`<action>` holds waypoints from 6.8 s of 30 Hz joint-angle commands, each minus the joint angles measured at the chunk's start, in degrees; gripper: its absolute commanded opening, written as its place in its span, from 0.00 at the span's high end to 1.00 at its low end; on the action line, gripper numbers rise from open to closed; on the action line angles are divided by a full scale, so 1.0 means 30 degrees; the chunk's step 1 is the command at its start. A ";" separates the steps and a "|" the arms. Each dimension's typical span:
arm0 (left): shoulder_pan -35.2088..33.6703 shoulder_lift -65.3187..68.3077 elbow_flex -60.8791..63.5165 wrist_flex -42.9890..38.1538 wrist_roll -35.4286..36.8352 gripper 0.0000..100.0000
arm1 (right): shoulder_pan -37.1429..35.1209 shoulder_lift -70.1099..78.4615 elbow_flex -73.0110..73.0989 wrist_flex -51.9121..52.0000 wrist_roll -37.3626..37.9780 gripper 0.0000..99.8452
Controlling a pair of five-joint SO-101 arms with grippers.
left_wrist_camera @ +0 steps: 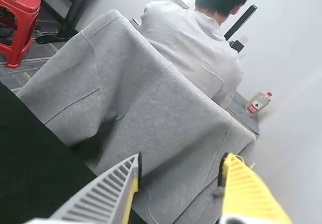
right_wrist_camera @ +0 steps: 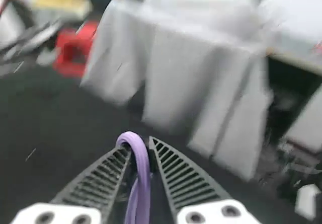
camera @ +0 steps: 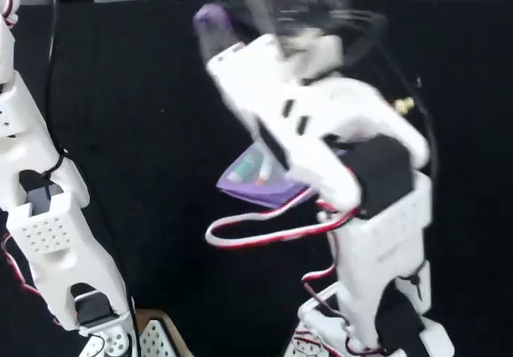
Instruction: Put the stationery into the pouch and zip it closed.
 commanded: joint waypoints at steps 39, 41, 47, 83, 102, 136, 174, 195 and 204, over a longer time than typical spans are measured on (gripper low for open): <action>-0.4938 -0.0029 -0.0132 -0.1084 0.4015 0.74 | -0.2286 1.4432 -1.7802 -0.2344 0.0498 0.99; -0.5289 -0.0029 -0.0103 -0.0996 0.4601 0.73 | -0.2520 1.4432 -1.8212 -0.1817 0.0498 0.99; -0.6139 0.0762 -0.0249 -0.1114 0.5656 0.73 | -0.2491 1.4608 -1.8505 -0.2227 0.0762 0.99; -0.8513 0.0762 -0.0308 -0.1377 0.6125 0.74 | 0.0791 0.9333 -2.0703 0.6681 -0.1817 0.99; -0.4205 -0.1026 -0.0249 0.4337 0.1875 0.73 | 0.7912 0.9304 -2.0117 0.4601 -0.4689 0.99; 0.5201 0.2608 -0.0103 0.6857 -0.2549 0.73 | 1.1282 1.2586 -2.1846 0.5392 -0.5714 0.99; 0.9626 -3.5429 4.7077 -1.3304 -0.3516 0.73 | 1.2396 1.3231 -2.1875 0.4952 -0.5714 0.99; 1.3436 -3.9414 5.6161 -2.2476 -0.5597 0.74 | 1.2278 1.3231 -2.1875 0.5480 -0.5714 0.99; 1.3114 -3.4256 5.2205 -2.2974 -0.5568 0.74 | 1.2278 1.3231 -2.1875 0.5509 -0.5714 0.99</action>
